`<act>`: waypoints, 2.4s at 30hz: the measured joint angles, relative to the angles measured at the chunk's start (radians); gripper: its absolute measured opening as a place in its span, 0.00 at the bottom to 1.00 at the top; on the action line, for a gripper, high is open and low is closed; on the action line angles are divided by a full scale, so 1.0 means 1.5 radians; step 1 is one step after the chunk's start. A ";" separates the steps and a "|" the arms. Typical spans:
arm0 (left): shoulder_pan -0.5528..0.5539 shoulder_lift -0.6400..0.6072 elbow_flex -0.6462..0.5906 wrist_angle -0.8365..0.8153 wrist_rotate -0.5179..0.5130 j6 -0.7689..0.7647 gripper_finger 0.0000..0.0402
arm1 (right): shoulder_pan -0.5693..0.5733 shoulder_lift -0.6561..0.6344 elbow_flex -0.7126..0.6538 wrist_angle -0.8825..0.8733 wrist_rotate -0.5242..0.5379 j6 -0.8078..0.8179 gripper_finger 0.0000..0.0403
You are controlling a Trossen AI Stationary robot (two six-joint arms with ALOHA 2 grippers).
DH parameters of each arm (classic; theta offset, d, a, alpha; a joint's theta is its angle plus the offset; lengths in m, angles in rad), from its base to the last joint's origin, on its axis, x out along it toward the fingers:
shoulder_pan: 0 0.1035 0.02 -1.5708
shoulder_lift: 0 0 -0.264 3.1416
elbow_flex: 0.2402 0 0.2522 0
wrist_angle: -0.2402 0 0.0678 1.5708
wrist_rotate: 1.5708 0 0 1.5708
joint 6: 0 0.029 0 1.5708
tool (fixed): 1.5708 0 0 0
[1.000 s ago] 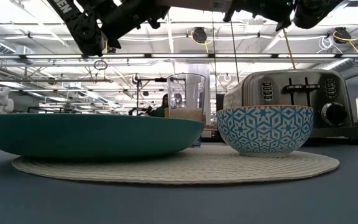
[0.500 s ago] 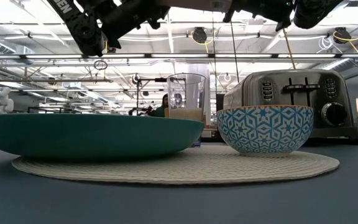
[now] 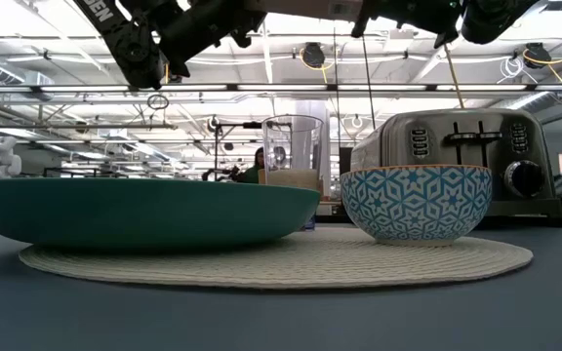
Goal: Arrange a breakfast setting
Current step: Pour the cereals from the cereal box into the orange bowl
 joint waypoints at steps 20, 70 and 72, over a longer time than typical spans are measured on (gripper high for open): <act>0.001 -0.001 0.000 0.000 -0.001 0.011 0.58 | -0.001 0.001 0.000 -0.006 0.011 -0.034 0.76; -0.148 -0.543 -0.338 -0.505 0.052 -0.115 0.58 | -0.032 -0.216 -0.001 -0.509 0.006 -0.033 0.81; -0.169 -0.559 -0.338 -0.532 0.039 -0.118 0.58 | -0.032 -0.216 -0.001 -0.510 0.006 -0.033 0.81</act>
